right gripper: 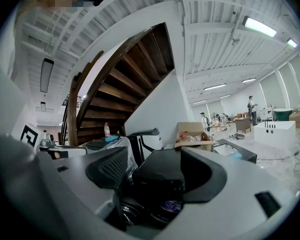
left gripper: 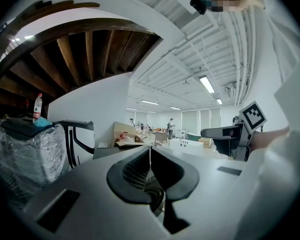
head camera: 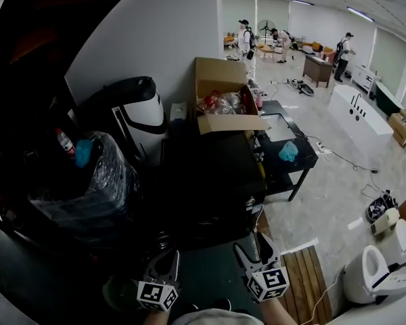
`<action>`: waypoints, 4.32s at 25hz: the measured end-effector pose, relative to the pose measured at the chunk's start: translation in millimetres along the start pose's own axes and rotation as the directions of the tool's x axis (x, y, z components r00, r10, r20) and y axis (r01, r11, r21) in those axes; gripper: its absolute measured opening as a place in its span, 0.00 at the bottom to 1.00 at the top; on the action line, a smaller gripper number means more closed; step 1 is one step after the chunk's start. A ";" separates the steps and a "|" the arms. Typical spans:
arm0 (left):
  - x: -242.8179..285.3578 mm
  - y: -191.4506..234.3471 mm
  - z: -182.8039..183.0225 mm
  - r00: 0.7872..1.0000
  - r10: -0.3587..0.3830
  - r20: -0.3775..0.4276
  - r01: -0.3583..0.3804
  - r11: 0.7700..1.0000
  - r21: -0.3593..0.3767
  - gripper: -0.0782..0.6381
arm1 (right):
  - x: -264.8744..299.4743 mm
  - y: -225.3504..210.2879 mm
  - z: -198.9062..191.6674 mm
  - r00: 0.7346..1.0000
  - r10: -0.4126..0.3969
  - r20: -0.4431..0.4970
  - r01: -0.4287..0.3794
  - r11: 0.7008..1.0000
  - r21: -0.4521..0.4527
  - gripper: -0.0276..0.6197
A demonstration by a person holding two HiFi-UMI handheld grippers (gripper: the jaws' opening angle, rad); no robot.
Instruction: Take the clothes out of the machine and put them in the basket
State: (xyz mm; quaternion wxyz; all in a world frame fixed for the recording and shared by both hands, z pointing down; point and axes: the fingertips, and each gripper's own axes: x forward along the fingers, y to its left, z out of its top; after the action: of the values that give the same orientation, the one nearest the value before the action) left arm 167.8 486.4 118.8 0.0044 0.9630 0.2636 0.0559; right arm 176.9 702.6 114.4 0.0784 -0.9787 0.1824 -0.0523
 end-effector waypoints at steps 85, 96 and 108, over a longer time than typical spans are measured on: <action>116.4 111.2 -219.1 0.996 -0.085 -0.015 0.084 0.995 -0.051 0.14 | 161.5 -57.0 -218.1 0.992 -0.116 -0.052 0.116 0.993 -0.003 0.52; 145.6 106.7 -290.1 0.993 -0.115 0.027 0.117 0.990 -0.079 0.14 | 181.6 -87.8 -286.6 0.991 -0.110 -0.074 0.111 0.994 0.006 0.51; 172.4 112.6 -362.0 0.987 -0.133 0.092 0.138 0.989 -0.047 0.14 | 211.2 -111.2 -359.8 0.996 -0.078 -0.035 0.079 0.997 0.015 0.51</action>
State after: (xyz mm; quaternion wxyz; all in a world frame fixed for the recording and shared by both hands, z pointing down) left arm 332.4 469.4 500.9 0.0454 0.9439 0.3265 0.0195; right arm 364.6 679.5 502.5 0.0811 -0.9834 0.1447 -0.0737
